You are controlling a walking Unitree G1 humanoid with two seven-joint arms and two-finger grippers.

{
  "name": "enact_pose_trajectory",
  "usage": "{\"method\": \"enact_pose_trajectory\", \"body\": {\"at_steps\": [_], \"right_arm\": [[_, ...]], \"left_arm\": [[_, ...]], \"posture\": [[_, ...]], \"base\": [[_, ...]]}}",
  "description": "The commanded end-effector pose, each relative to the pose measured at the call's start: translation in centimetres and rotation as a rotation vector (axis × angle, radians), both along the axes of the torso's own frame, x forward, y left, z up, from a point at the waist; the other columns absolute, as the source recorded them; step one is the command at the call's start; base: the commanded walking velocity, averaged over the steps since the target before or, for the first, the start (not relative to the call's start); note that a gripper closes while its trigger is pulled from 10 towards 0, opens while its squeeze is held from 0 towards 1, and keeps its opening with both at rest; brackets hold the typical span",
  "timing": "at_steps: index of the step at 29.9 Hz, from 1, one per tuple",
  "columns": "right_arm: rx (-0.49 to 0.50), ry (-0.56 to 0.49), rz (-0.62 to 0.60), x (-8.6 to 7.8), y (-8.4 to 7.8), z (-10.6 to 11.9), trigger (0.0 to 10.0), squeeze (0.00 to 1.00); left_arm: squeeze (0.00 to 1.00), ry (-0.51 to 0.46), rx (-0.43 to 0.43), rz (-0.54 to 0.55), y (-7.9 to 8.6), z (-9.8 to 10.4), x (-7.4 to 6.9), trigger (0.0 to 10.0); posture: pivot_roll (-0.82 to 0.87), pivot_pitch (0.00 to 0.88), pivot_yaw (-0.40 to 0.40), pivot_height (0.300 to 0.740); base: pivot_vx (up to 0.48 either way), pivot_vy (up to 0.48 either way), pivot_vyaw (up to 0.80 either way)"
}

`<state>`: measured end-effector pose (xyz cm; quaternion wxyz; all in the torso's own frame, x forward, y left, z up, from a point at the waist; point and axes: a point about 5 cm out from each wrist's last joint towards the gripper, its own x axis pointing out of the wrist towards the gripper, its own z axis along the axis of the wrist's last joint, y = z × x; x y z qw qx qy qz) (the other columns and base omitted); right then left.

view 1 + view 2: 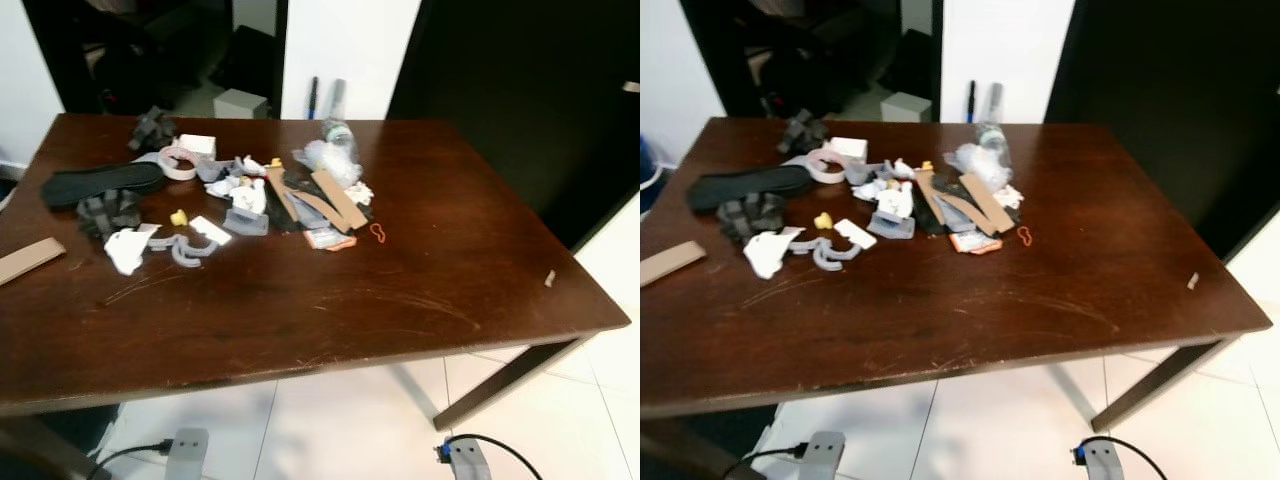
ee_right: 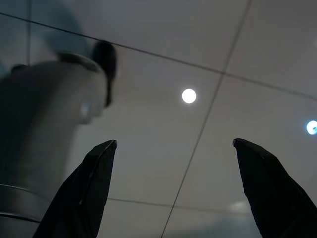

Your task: Picking trash to rubbish bin

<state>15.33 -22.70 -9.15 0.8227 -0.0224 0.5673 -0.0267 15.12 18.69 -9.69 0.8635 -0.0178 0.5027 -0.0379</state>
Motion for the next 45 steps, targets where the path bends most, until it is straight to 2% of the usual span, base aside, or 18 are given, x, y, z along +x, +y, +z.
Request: {"method": "enact_pose_trajectory", "body": {"at_steps": [1,6,15,22,25,28,30,31,32,33,34,37,38,40,41,42,43,45], "right_arm": [[0.012,-0.017,0.020,0.2,-0.1,0.1,10.0,0.00],[0.030,-0.038,0.049,0.5,0.3,0.2,10.0,0.00],[0.061,-0.039,0.144,0.6,1.0,0.1,10.0,0.00],[0.048,-0.075,0.090,1.0,0.5,0.4,10.0,0.00],[0.085,-0.112,0.053,1.5,0.4,0.6,10.0,0.00],[0.128,-0.136,0.089,1.9,0.7,0.9,10.0,0.00],[0.176,-0.153,0.142,2.2,1.1,1.1,10.0,0.00],[0.236,-0.175,0.207,2.6,1.7,1.3,10.0,0.00],[0.236,-0.175,0.207,2.6,1.7,1.3,10.0,0.00],[0.331,-0.211,0.285,3.3,2.3,1.9,10.0,0.00],[0.331,-0.211,0.285,3.3,2.3,1.9,10.0,0.00],[0.580,-0.303,0.424,5.5,3.4,4.0,10.0,0.00],[0.580,-0.303,0.424,5.5,3.4,4.0,10.0,0.00],[0.698,-0.323,0.498,6.2,3.8,5.0,10.0,0.00],[0.698,-0.323,0.498,6.2,3.8,5.0,10.0,0.00],[0.849,-0.334,0.602,6.7,4.5,6.1,10.0,0.00],[0.932,-0.328,0.682,6.8,4.8,6.8,10.0,0.00],[0.979,-0.322,0.732,6.8,5.0,7.2,10.0,0.00]], "left_arm": [[0.00,0.058,0.015,-0.006,0.0,-0.6,-1.5,10.0],[0.00,0.070,0.043,0.010,0.3,-0.7,-1.9,10.0],[0.00,0.091,0.075,-0.015,0.6,-0.8,-2.3,10.0],[0.00,0.094,0.077,-0.019,0.4,-0.9,-2.3,10.0],[0.00,0.093,0.077,-0.019,0.3,-0.9,-2.3,10.0],[0.00,0.095,0.078,-0.018,0.4,-0.9,-2.4,10.0],[0.00,0.097,0.080,-0.017,0.4,-0.9,-2.5,10.0],[0.00,0.100,0.083,-0.016,0.5,-1.0,-2.6,10.0],[0.00,0.100,0.083,-0.016,0.5,-1.0,-2.6,10.0],[0.00,0.104,0.085,-0.014,0.6,-1.0,-2.8,10.0],[0.00,0.104,0.085,-0.014,0.6,-1.0,-2.8,10.0],[0.00,0.110,0.090,-0.007,0.8,-1.1,-3.1,10.0],[0.00,0.110,0.090,-0.007,0.8,-1.1,-3.1,10.0],[0.00,0.109,0.091,-0.005,0.9,-1.0,-3.1,10.0],[0.00,0.109,0.091,-0.005,0.9,-1.0,-3.1,10.0],[0.00,0.104,0.091,-0.003,0.9,-1.0,-3.0,10.0],[0.00,0.098,0.088,0.000,0.9,-1.0,-3.0,10.0],[0.00,0.094,0.086,0.002,1.0,-1.0,-2.9,10.0]], "posture": [[0.09,0.101,-0.072,0.740],[0.09,0.100,-0.070,0.740],[0.08,0.094,-0.067,0.740],[0.08,0.090,-0.066,0.740],[0.08,0.093,-0.064,0.740],[0.08,0.096,-0.064,0.740],[0.08,0.098,-0.064,0.740],[0.08,0.101,-0.065,0.740],[0.08,0.101,-0.065,0.740],[0.08,0.102,-0.065,0.740],[0.08,0.102,-0.065,0.740],[0.08,0.104,-0.061,0.740],[0.08,0.104,-0.061,0.740],[0.08,0.104,-0.059,0.740],[0.08,0.104,-0.059,0.740],[0.08,0.105,-0.057,0.740],[0.08,0.105,-0.057,0.740],[0.08,0.105,-0.057,0.740]], "base": [[0.000,-0.480,0.00],[0.000,-0.096,0.00],[0.000,0.000,0.77],[0.000,0.000,0.57],[0.000,0.000,0.00],[0.000,0.000,0.00],[0.000,0.000,0.00],[0.000,0.000,0.00],[0.000,0.000,0.00],[0.000,0.000,0.00],[0.000,0.000,0.00],[0.000,0.000,0.00],[0.000,0.000,0.00],[0.000,0.000,0.00],[0.000,0.000,0.00],[0.000,0.000,0.00],[0.000,0.000,0.00],[0.000,0.000,0.00]]}}
